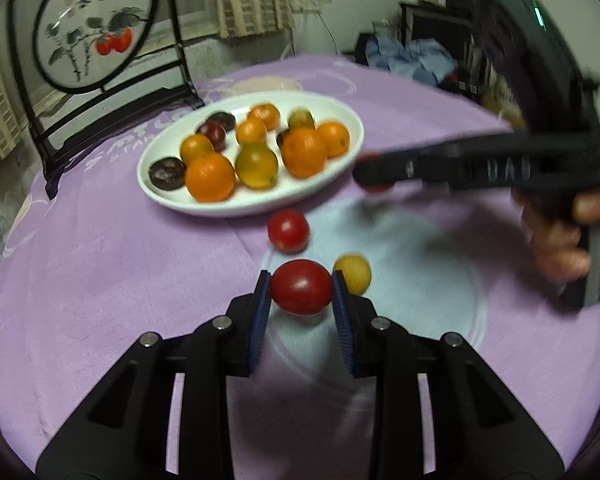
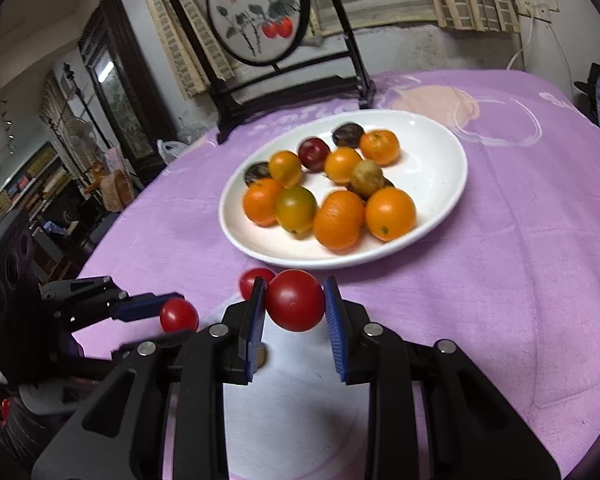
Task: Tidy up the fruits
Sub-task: 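Carry both red tomatoes onto the plate and open both tools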
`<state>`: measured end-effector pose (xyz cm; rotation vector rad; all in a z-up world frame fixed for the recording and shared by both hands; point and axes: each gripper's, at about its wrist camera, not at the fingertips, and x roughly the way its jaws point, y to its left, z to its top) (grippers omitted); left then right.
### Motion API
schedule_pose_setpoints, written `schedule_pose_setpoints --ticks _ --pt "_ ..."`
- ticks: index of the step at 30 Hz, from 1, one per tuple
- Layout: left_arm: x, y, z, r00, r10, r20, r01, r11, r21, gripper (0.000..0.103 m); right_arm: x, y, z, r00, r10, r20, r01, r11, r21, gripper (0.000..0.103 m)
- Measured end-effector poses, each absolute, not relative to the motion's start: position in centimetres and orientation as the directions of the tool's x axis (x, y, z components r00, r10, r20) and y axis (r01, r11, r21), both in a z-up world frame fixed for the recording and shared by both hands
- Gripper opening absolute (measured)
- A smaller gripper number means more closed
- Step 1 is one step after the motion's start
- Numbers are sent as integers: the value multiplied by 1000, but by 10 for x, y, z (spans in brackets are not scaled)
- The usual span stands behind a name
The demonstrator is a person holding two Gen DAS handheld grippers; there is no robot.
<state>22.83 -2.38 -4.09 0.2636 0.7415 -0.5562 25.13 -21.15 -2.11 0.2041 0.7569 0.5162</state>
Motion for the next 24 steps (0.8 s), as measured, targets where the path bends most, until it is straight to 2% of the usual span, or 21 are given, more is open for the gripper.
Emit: schedule_pose_setpoints --ticks 6,9,17,22,23,24 --pt "244 -17 -10 649 -448 -615 497 862 -103 31 259 -221 -4 708 486 -513 -340 871 356 30" --pt "270 -22 0 693 -407 -595 421 898 -124 31 272 -223 -1 740 462 -488 -315 880 355 30" --pt "341 -29 8 758 -297 -581 260 954 -149 31 331 -221 -2 757 429 -494 -286 896 340 30" --pt "372 -33 0 747 -269 -608 234 962 -138 31 355 -223 -12 734 438 -519 -278 891 359 31" --pt "376 -34 -2 743 -262 -616 229 964 -134 31 358 -222 -13 730 436 -526 -278 893 354 37" --pt "379 -34 -4 738 -256 -624 226 966 -130 32 359 -221 -13 728 430 -535 -277 897 344 54"
